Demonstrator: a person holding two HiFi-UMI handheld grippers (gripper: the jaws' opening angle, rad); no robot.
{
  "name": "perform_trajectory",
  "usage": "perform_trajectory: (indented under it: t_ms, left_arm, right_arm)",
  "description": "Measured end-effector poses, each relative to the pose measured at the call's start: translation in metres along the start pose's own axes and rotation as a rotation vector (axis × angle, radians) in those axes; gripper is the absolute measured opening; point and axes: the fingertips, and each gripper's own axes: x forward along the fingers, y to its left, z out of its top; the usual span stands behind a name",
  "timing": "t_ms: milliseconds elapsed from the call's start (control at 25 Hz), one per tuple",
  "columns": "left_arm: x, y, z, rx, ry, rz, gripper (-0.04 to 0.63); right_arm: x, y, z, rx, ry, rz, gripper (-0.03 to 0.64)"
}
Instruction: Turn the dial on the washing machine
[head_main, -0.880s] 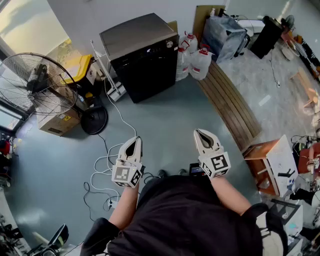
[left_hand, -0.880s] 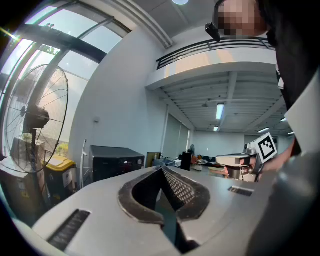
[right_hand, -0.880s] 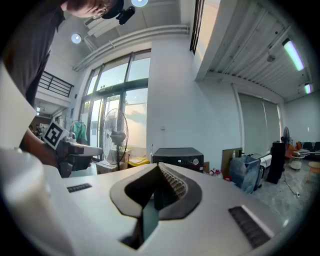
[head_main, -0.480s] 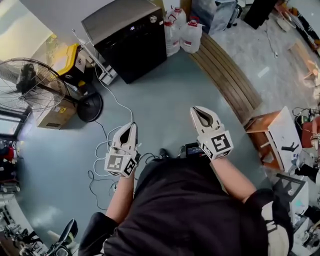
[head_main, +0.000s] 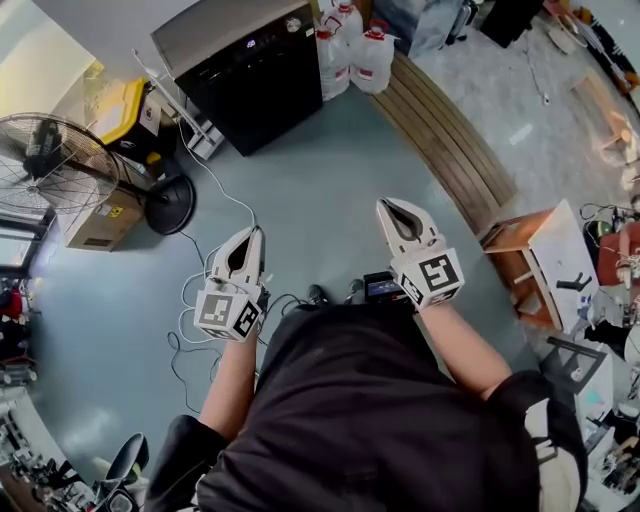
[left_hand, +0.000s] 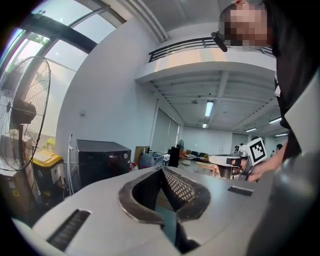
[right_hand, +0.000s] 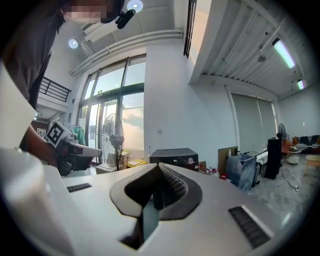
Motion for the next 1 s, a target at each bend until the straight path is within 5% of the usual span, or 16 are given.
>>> perform_trajectory:
  t_ms: [560, 1000]
  left_arm:
    - [0.022, -0.036, -0.005, -0.016, 0.0, -0.004, 0.015]
    - [0.019, -0.04, -0.016, -0.062, -0.037, 0.093, 0.015]
  right_arm:
    - [-0.021, -0.032, 0.003, 0.074, -0.022, -0.005, 0.021]
    - [-0.028, -0.046, -0.018, 0.075, -0.005, 0.012, 0.021]
